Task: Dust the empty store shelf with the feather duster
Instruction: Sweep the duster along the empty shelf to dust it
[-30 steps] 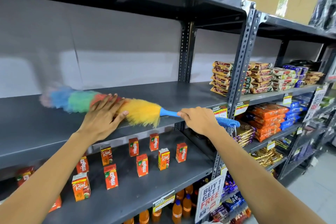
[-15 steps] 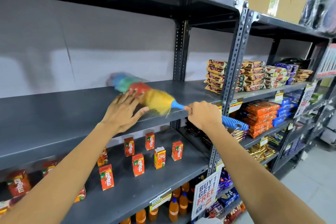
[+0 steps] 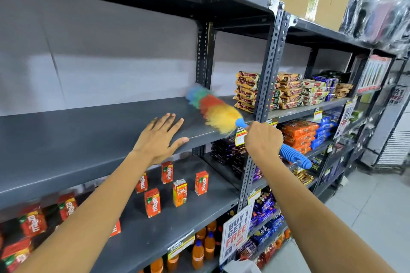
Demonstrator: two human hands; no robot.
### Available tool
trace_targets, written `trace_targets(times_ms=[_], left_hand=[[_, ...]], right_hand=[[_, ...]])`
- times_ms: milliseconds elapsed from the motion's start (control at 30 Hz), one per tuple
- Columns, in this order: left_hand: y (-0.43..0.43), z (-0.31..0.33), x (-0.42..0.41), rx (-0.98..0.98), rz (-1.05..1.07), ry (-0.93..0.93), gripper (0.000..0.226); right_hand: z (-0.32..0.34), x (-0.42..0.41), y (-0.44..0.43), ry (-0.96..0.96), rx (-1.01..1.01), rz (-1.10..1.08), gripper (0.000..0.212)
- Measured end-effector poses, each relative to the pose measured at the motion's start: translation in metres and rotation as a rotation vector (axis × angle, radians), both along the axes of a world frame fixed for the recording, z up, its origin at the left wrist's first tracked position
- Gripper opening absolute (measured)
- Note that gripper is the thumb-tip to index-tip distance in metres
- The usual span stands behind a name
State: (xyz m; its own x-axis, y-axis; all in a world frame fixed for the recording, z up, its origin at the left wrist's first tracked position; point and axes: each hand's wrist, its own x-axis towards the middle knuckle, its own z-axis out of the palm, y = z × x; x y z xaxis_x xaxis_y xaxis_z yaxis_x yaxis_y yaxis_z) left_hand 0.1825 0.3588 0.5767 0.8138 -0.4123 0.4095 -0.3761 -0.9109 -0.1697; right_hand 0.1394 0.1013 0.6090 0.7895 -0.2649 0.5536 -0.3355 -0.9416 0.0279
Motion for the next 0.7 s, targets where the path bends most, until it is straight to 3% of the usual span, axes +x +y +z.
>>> trace_targets(times_ms=[233, 333, 467, 700], left_hand=[[-0.004, 0.006, 0.004, -0.087, 0.014, 0.052, 0.068], [-0.009, 0.008, 0.004, -0.110, -0.002, 0.046, 0.068], [-0.019, 0.004, 0.003, -0.090, -0.015, 0.022, 0.066], [-0.040, -0.003, 0.015, -0.056, -0.035, 0.022, 0.069]], right_hand=[[0.005, -0.015, -0.003, 0.081, -0.001, 0.281, 0.037], [0.010, -0.018, -0.005, 0.033, -0.047, 0.183, 0.036], [0.015, -0.017, 0.007, 0.068, -0.046, -0.035, 0.014], [0.008, -0.029, -0.001, 0.023, 0.076, 0.034, 0.023]])
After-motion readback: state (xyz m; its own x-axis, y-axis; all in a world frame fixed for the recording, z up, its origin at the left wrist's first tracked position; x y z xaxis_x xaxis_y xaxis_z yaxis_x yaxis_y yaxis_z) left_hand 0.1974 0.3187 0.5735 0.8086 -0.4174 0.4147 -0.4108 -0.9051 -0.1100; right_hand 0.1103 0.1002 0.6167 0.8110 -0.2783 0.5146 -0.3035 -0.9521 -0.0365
